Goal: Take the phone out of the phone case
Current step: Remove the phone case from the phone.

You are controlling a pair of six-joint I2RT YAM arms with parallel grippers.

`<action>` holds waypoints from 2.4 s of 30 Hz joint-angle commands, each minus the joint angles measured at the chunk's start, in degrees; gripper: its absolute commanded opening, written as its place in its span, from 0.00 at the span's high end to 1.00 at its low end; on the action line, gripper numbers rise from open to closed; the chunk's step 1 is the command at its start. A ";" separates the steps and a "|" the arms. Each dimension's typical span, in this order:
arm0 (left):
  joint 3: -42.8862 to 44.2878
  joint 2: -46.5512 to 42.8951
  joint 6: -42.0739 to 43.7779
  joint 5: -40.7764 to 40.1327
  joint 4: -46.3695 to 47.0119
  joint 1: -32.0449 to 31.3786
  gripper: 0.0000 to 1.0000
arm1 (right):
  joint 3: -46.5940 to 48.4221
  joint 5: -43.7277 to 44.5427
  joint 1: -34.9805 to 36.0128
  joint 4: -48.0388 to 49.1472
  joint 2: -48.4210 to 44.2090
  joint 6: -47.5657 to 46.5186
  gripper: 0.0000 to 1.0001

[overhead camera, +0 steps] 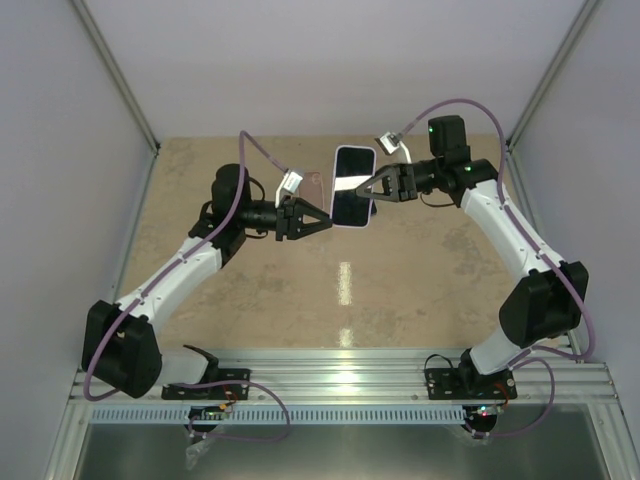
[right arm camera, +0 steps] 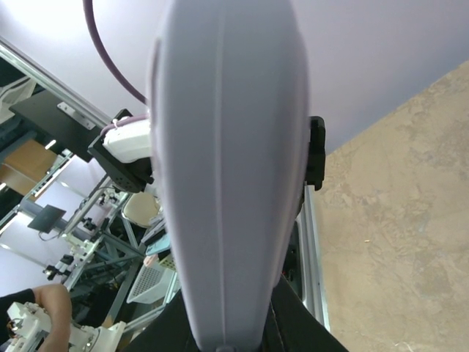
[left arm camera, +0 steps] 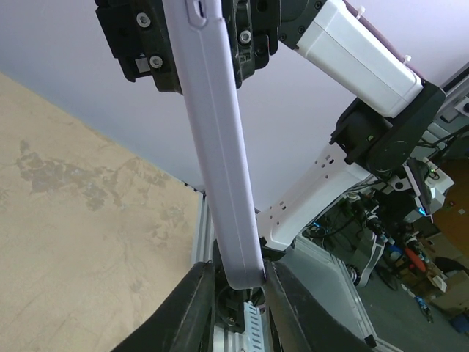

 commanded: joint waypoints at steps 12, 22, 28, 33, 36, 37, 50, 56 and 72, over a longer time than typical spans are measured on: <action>-1.06 2.28 2.68 -0.81 -0.38 1.82 0.84 | 2.62 -9.92 0.17 -1.32 -0.96 -0.69 0.99; -1.01 4.19 2.09 -1.74 0.33 2.50 0.86 | 5.28 -15.75 0.17 -8.33 -0.85 -6.75 0.99; -2.07 4.43 1.97 -1.55 1.03 3.32 0.87 | 5.46 -15.93 0.17 -9.51 -1.33 -7.82 0.99; -2.60 4.65 1.87 -1.90 1.48 3.96 0.87 | 5.35 -15.93 0.17 -9.67 -1.95 -7.93 1.00; -2.97 4.74 1.13 -1.53 2.44 4.14 0.87 | 5.07 -15.93 0.17 -9.74 -2.31 -8.04 0.99; -3.15 4.78 0.66 -1.26 3.11 4.22 0.86 | 5.00 -15.93 0.17 -9.74 -2.43 -8.12 0.99; -7.36 3.55 -14.24 0.30 22.13 5.66 0.81 | 5.21 -15.80 0.18 -10.59 -2.32 -9.27 1.00; -8.86 1.00 -25.35 0.44 35.34 5.64 0.59 | 3.94 -10.21 0.26 -8.00 -2.29 -7.43 0.99; -6.79 0.32 -22.41 0.36 31.38 1.42 0.58 | 2.86 -7.84 2.26 -1.93 -2.14 -1.95 0.99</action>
